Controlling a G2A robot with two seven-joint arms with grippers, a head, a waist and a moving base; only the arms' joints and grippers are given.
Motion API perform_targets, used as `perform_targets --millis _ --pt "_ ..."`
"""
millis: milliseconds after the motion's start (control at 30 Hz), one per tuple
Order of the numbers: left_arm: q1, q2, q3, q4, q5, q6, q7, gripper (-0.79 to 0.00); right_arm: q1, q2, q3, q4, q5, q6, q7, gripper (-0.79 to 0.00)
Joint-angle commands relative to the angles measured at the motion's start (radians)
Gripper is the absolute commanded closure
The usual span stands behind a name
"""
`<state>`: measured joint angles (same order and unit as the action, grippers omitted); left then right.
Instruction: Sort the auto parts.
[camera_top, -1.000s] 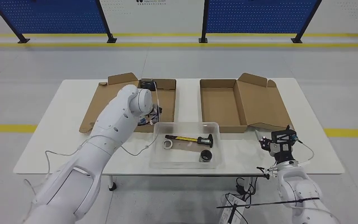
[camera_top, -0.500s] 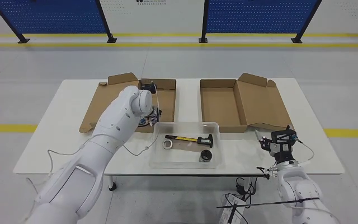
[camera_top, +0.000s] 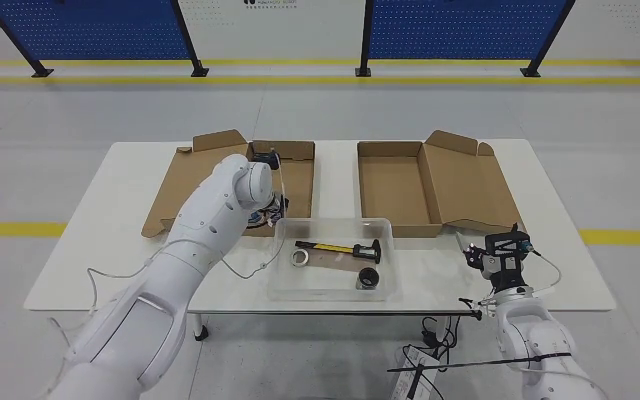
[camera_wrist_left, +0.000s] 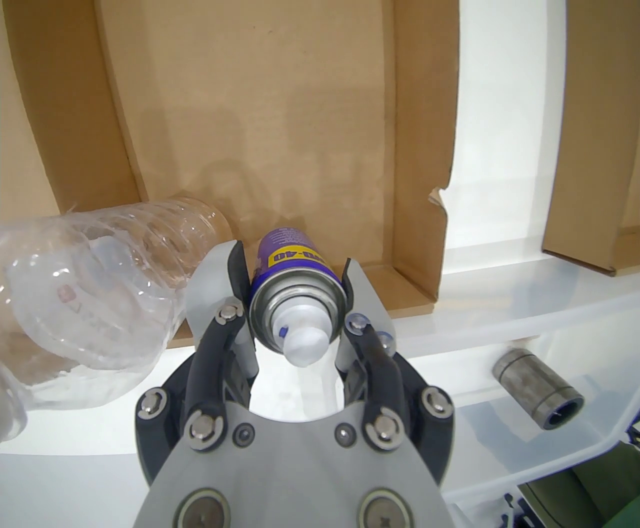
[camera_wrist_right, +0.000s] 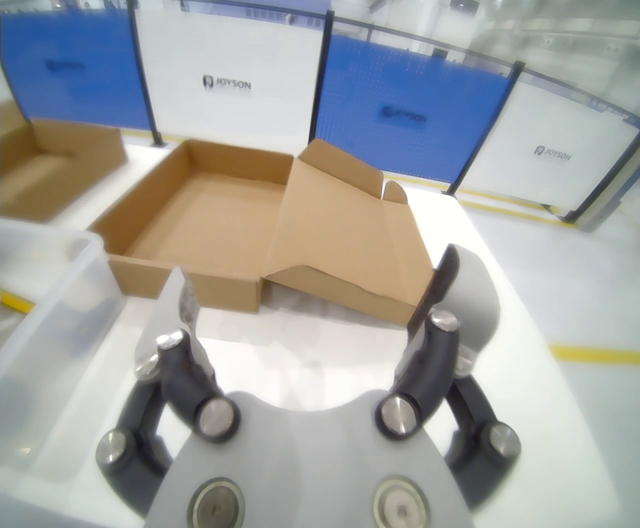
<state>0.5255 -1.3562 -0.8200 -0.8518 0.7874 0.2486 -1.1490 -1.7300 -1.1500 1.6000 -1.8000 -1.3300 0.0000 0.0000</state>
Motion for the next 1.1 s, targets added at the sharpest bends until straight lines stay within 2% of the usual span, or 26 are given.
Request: perform_targets --millis 0,33,133,200,233,267,400,700,1067 --pt "0.001 0.0 -0.003 0.002 0.001 0.0 0.002 -0.332 0.0 0.0 0.0 0.0 0.0 0.0 0.0 -0.785" --pt "0.001 -0.001 -0.004 0.002 0.002 -0.001 0.003 -0.376 0.0 0.0 0.0 0.0 0.0 0.0 0.0 -0.785" --pt "0.0 -0.001 -0.008 0.001 0.006 0.0 0.004 -0.391 0.0 0.0 0.0 0.0 0.0 0.0 0.0 -0.785" --pt "0.001 -0.001 -0.011 -0.003 0.008 0.002 0.003 -0.508 0.0 0.0 0.0 0.0 0.0 0.0 0.0 -0.785" --pt "0.001 -0.001 -0.013 -0.007 0.009 0.003 0.002 -0.643 0.0 0.0 0.0 0.0 0.0 0.0 0.0 -0.785" --pt "0.002 -0.001 -0.015 -0.01 0.011 0.004 0.0 -0.696 0.0 0.0 0.0 0.0 0.0 0.0 0.0 -0.785" --pt "0.006 0.002 -0.023 -0.027 0.021 0.006 -0.002 -0.785 0.0 0.0 0.0 0.0 0.0 0.0 0.0 -0.785" --pt "0.021 0.015 -0.05 -0.144 0.059 0.004 -0.046 -0.785 0.0 0.0 0.0 0.0 0.0 0.0 0.0 -0.785" --pt "0.079 0.044 -0.149 -0.479 0.031 0.024 -0.136 -0.785 0.0 0.0 0.0 0.0 0.0 0.0 0.0 -0.785"
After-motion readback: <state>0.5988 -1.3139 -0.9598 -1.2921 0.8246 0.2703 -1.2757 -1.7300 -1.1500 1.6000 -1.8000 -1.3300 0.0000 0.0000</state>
